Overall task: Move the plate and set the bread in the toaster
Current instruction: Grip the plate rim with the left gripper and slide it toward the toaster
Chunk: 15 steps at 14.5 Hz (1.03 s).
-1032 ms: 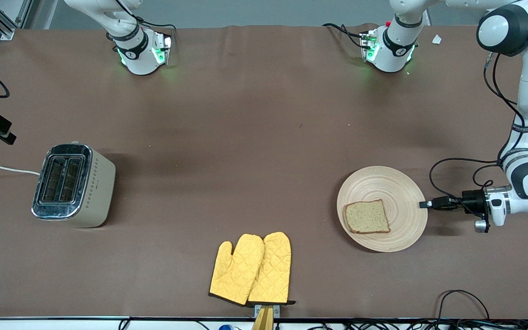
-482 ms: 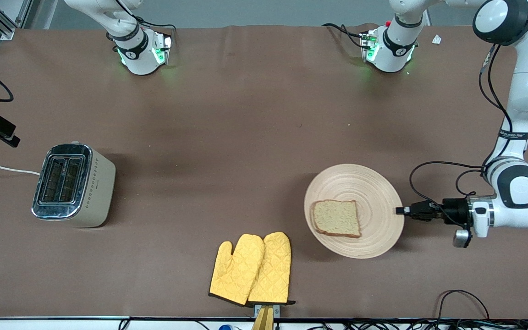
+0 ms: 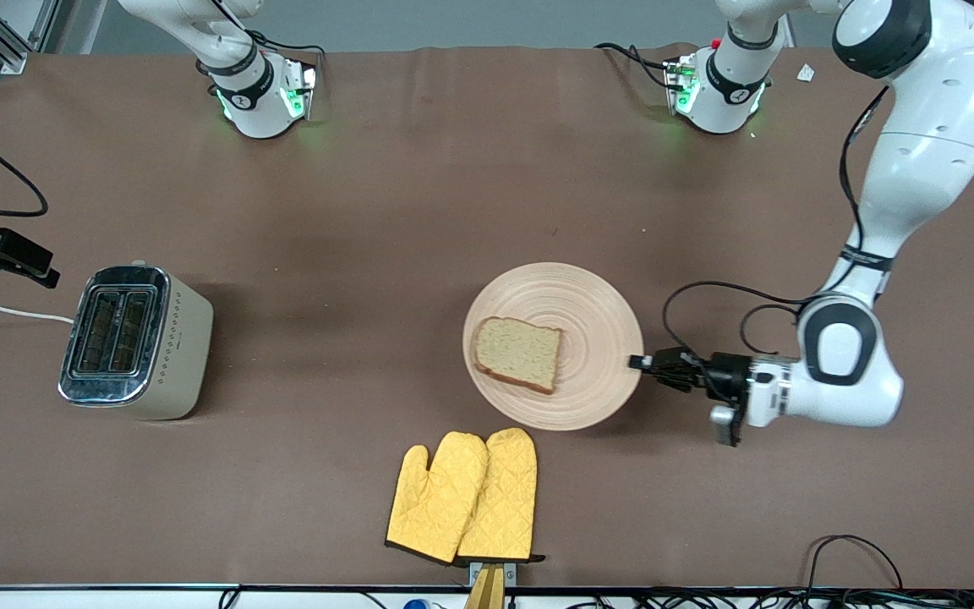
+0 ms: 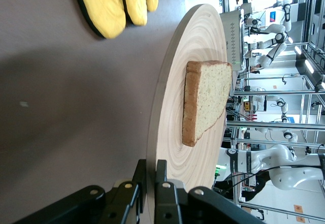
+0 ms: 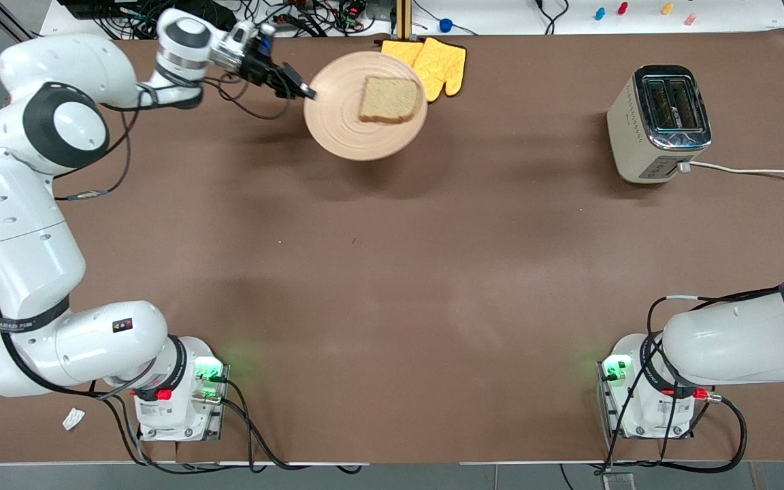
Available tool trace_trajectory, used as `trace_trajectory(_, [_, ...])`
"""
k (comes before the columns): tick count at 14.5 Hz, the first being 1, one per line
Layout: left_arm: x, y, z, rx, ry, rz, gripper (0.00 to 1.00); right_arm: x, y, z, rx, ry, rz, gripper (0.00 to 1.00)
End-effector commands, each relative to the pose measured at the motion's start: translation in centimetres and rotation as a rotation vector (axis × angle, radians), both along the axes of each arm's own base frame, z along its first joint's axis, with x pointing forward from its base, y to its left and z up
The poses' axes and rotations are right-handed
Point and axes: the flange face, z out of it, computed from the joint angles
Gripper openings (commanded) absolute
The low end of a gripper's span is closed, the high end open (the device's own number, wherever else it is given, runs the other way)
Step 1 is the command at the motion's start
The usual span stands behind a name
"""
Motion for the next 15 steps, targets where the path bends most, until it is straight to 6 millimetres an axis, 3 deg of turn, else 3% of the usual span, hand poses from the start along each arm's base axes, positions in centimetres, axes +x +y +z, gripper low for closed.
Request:
trace_trajectory(1, [-2.4,-4.5,-1.4,-0.024,0.069,0.025,0.00,-0.3,-0.1,-0.5,0.001,0.042,0.001,1.00])
trace_trajectory(3, [-4.1,-6.9,-4.0,0.018,0.091,0.071,0.00,-0.4,0.1,-0.7,0.001,0.048,0.005,1.00])
trace_trajectory(6, [-6.1,-10.2,-6.1,0.076,0.080,0.107,0.00,-0.3,-0.1,-0.8,0.003,0.048,0.001,1.00])
trace_trajectory(9, [-7.4,-11.1,-8.4,0.106,0.103,0.139,0.03,0.0,-0.3,-1.8,0.010,0.069,-0.004,1.00])
trace_trajectory(10, [-7.8,-11.3,-8.7,0.105,0.116,0.143,0.12,-0.2,0.6,-1.8,0.038,0.089,-0.006,1.00])
trace_trajectory(12, [-7.7,-11.2,-8.4,0.103,0.116,0.150,0.61,-0.8,2.2,-2.2,0.079,0.141,0.011,1.00])
trace_trajectory(13, [-7.3,-10.5,-8.2,0.105,0.110,0.160,1.00,-1.0,3.2,-2.3,0.079,0.164,0.029,1.00])
trace_trajectory(15, [-5.8,-8.5,-7.4,0.112,0.103,0.208,1.00,-1.1,3.9,-2.3,0.080,0.166,0.051,1.00])
